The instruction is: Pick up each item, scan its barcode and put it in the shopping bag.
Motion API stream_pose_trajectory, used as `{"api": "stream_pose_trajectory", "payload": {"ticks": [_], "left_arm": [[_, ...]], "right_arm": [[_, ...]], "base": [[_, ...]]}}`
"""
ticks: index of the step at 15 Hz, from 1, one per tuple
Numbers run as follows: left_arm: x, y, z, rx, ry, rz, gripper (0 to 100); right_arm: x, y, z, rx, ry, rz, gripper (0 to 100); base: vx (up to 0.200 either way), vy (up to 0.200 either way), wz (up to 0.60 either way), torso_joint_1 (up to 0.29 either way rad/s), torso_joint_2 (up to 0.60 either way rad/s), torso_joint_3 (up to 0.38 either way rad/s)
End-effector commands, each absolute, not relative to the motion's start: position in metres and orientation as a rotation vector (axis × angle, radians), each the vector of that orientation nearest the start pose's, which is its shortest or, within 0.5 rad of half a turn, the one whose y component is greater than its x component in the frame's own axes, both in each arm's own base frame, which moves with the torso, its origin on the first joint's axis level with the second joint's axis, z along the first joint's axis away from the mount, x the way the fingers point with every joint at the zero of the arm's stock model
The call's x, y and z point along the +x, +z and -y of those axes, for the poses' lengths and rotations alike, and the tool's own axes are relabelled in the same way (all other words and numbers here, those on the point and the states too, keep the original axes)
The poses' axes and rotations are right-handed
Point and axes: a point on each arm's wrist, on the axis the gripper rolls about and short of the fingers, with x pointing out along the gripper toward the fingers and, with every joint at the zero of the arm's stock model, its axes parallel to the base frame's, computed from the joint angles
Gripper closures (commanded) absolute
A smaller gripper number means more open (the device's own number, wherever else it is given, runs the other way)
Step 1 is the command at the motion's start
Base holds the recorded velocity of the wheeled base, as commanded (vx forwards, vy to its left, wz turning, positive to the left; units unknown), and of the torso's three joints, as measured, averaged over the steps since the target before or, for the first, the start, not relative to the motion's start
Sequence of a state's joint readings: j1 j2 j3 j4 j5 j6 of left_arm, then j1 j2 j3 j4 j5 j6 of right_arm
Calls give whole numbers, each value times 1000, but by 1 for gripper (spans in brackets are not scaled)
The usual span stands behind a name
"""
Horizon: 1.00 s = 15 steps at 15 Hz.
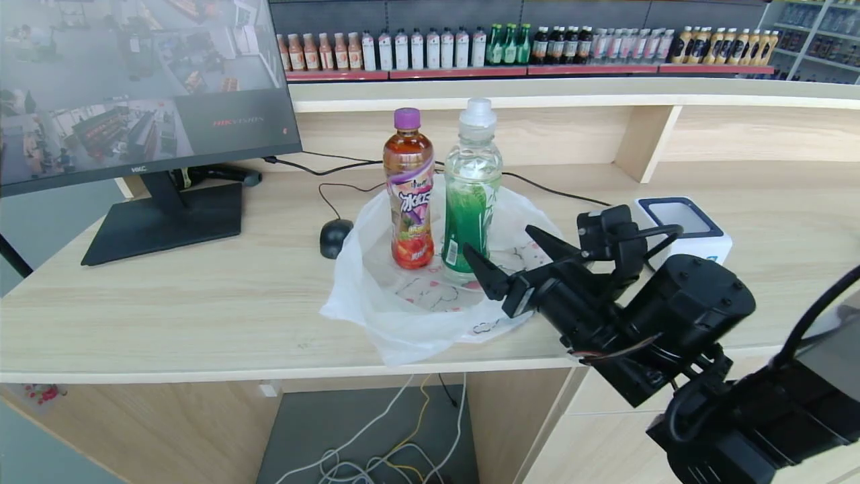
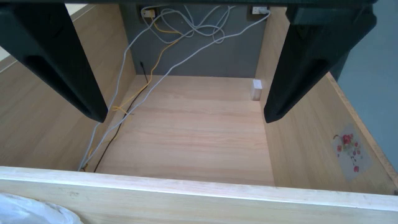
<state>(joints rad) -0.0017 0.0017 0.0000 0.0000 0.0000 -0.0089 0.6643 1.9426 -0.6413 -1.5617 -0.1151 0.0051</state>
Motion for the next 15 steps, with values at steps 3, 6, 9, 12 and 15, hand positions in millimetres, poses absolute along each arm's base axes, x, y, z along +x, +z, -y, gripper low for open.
{"api": "stream_pose_trajectory", "payload": {"ticks": [3, 6, 9, 12, 15], "left_arm": [[-23, 76, 0, -8, -2, -2, 0], [-23, 76, 0, -8, -2, -2, 0], [-23, 76, 0, -9, -2, -2, 0], [-23, 76, 0, -9, -2, -2, 0], [-23, 76, 0, -8, -2, -2, 0]], "right_arm": [[205, 179, -172, 114, 588, 266, 0], [199, 185, -167, 120, 588, 288, 0], [200, 185, -168, 119, 586, 289, 0], [197, 187, -167, 122, 591, 296, 0], [197, 188, -167, 123, 589, 299, 0]], "base": [[0, 0, 0, 0, 0, 0], [0, 0, 0, 0, 0, 0], [-67, 0, 0, 1, -1, 1], [-133, 0, 0, 6, 3, 3], [0, 0, 0, 0, 0, 0]]}}
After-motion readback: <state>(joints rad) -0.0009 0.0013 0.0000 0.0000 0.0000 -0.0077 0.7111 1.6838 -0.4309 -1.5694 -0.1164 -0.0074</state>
